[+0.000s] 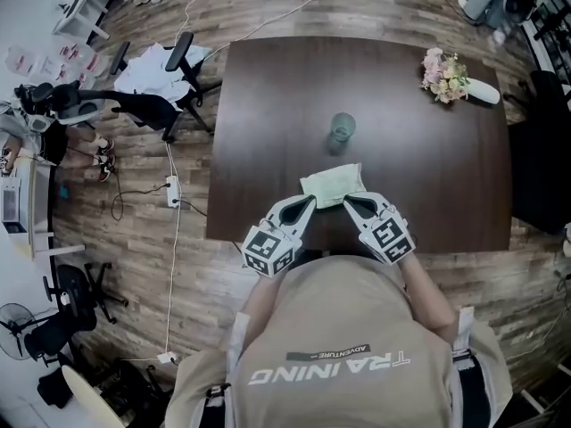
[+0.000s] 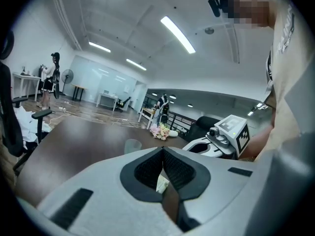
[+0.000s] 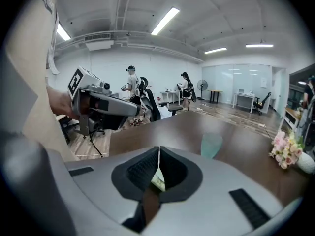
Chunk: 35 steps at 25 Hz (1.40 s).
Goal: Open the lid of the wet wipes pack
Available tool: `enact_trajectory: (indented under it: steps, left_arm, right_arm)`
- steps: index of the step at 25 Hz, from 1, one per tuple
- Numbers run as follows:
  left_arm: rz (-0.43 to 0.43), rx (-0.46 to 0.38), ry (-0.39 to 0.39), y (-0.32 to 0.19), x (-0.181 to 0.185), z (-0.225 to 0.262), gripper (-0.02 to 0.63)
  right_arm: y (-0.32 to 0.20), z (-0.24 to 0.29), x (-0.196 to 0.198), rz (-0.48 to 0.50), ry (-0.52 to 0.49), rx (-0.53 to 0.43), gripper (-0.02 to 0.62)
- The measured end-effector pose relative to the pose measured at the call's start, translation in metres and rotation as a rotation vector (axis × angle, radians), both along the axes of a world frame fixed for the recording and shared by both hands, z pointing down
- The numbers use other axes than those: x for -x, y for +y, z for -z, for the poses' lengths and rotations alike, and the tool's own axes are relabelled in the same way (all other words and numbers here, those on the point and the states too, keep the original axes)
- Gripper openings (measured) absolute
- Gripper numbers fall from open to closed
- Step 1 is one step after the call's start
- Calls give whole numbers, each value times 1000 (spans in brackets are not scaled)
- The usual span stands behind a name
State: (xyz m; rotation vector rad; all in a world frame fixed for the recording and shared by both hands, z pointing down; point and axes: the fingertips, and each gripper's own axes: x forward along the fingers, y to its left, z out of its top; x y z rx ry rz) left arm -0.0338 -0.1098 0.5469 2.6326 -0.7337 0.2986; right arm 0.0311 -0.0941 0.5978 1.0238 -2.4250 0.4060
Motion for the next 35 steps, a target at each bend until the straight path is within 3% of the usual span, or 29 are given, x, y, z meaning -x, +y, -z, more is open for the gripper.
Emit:
enact_trajectory:
  steps: [5,11,17,26,32,35]
  left_arm:
    - [-46,10,-13,-5,-5,-13,9]
    - [-108,128,-72,-2,-10,-62,9]
    - [-114,177,-80,-3,-13,-84,9]
    - [-119,155,-110,-8,-7,-93,9]
    - [-106,196,-136,-9,-5,-117,9]
    - [-100,233,-135,-6,-3,-126,9]
  right_arm:
    - [-7,-16,-12,-72,52,44,17]
    - [-15,-39,-14,-94,69,109,17]
    - [-17,-54,-7,12,202,73,17]
    - [-7,-65,3,107,266,107,18]
    - [1,-94,-3,250,486,92,23]
    - [1,-102,-2,304,566,68,71]
